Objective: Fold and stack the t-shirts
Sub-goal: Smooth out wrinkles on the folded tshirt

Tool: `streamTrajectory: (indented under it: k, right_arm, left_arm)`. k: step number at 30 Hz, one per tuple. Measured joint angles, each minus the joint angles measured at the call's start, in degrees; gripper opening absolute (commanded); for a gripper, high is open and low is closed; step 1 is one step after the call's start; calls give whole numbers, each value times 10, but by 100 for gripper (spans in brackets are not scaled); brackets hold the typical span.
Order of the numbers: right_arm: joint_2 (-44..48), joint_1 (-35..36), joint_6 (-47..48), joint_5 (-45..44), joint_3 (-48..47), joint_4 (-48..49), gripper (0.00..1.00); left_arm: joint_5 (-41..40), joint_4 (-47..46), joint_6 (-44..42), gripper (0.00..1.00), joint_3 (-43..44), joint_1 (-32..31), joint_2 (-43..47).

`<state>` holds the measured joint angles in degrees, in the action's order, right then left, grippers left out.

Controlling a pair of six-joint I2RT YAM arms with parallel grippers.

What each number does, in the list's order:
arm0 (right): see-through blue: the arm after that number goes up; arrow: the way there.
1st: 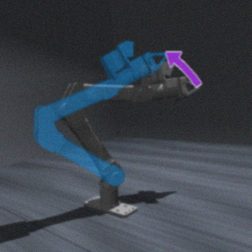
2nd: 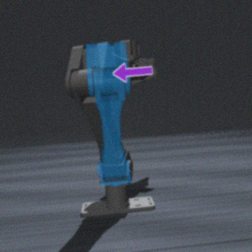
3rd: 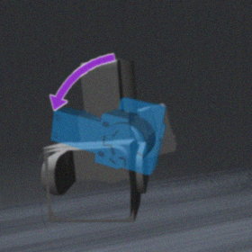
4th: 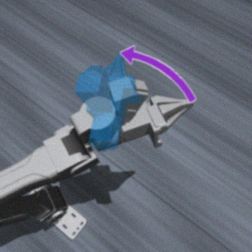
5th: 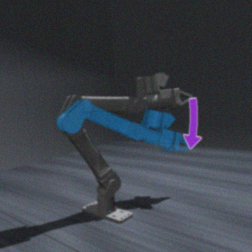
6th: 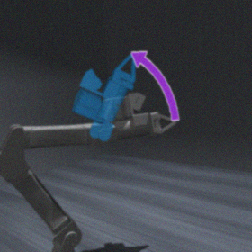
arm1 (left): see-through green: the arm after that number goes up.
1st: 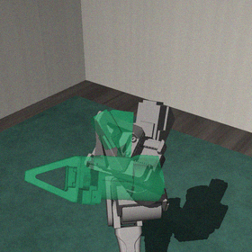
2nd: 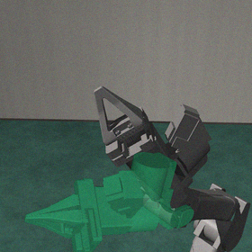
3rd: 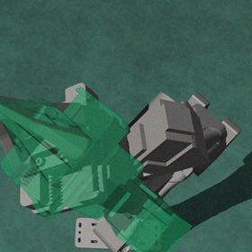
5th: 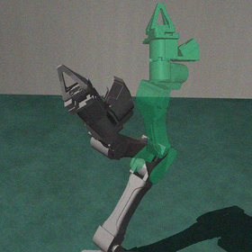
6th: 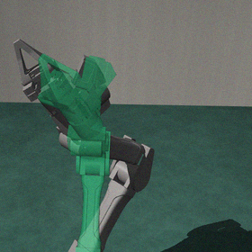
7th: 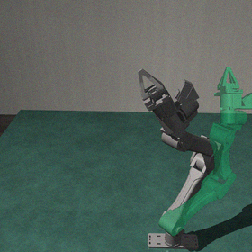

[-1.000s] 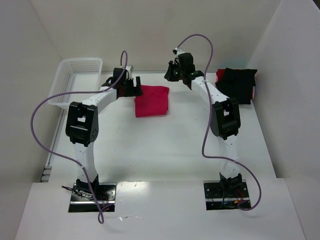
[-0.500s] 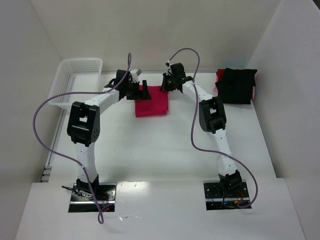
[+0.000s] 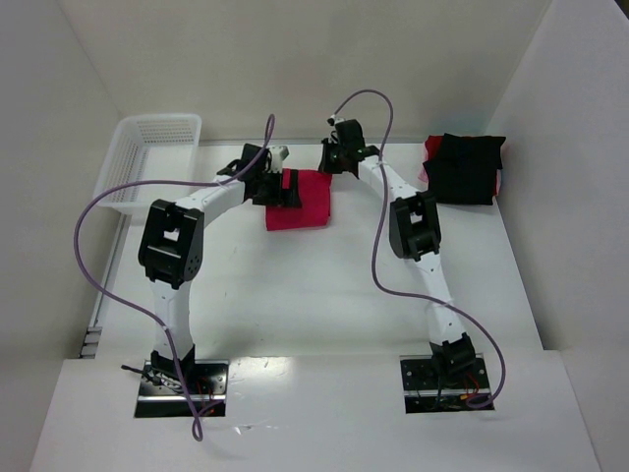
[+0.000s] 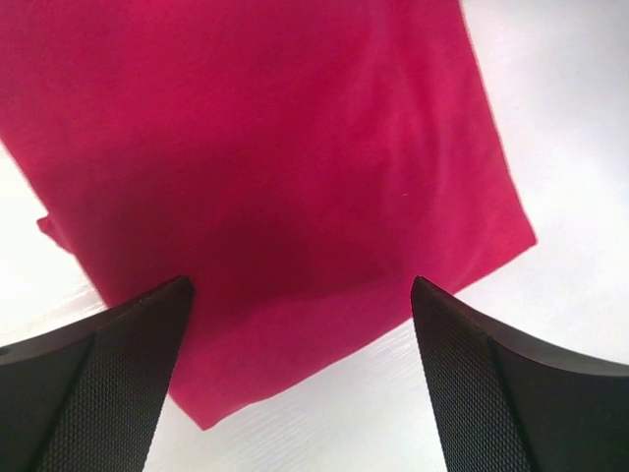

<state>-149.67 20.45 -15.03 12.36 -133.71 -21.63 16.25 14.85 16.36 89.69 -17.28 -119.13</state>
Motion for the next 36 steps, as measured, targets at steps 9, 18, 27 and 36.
streamTrajectory:
  k: [9,18,27,36]
  right_arm:
    - [1,-20,20,-34,-29,-19,3]
    - [117,-52,23,-3,8,-22,61]
    - [322,-49,-3,81,344,62,100]
    - [310,-49,-73,142,485,126,100]
  left_arm:
    - [-45,29,-9,99,17,1,3]
    - [-75,39,1,99,8,19,48]
    - [-88,38,5,99,-25,45,91]
    - [-78,31,29,99,-32,47,94]
